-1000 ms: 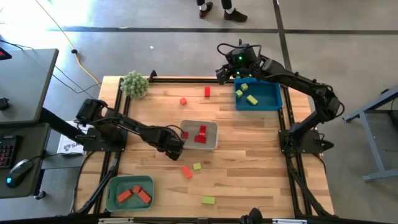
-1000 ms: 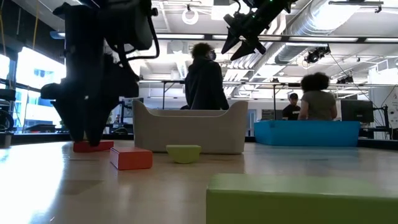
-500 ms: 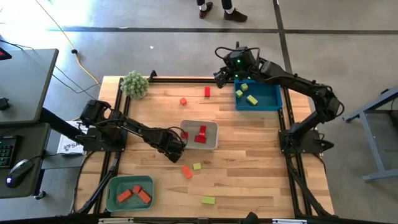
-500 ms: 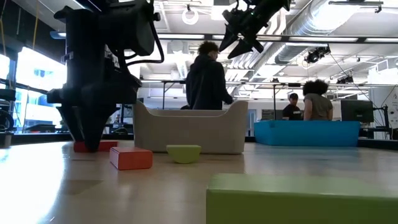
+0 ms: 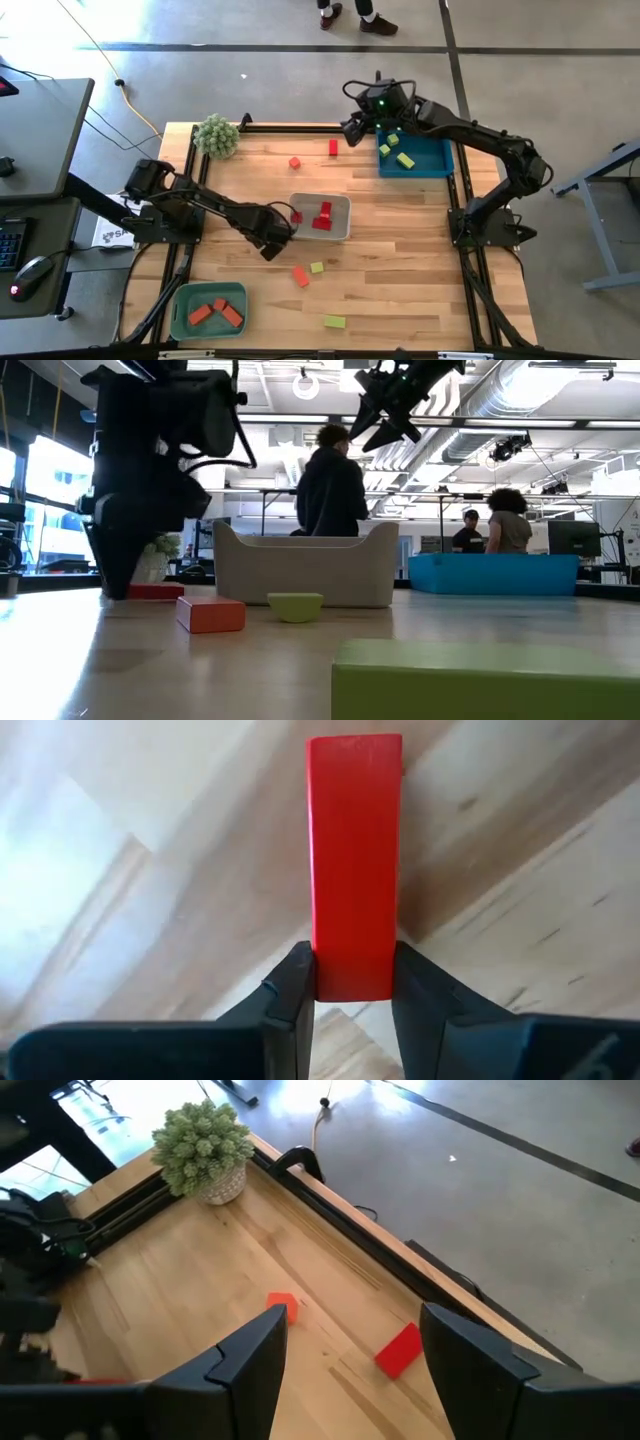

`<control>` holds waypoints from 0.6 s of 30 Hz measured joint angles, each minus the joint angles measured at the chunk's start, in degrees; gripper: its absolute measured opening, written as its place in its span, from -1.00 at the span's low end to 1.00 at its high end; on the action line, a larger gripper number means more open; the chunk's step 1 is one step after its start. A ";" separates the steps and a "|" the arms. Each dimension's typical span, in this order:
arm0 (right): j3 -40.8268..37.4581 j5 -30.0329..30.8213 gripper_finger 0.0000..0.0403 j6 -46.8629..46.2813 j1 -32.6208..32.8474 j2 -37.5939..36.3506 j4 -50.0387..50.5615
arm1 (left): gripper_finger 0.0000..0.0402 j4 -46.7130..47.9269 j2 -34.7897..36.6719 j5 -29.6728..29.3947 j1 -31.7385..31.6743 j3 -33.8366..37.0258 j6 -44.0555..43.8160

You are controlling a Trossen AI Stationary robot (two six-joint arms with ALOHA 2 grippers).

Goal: Sort & place blocks by color
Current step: Put the red wooden block into the white bin

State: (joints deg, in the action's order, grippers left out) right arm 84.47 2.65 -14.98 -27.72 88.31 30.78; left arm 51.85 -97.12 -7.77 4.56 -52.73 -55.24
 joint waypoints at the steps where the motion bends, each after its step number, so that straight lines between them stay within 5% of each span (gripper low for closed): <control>1: 0.00 -0.02 0.07 0.00 0.29 0.00 0.06 | -0.63 0.72 0.71 -0.20 -0.35 -0.07 0.01; 5: 0.00 -0.14 0.07 -1.29 1.56 0.00 0.44 | -0.60 6.60 4.24 -2.71 -1.96 -0.20 2.34; 18: -0.02 -0.15 0.07 -8.76 10.03 0.00 5.43 | -0.58 0.15 21.90 -9.42 -6.23 -0.35 12.96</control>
State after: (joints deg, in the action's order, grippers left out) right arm 84.44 2.50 -23.74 -17.68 88.31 36.22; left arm 52.00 -75.22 -17.19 -1.67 -53.08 -42.28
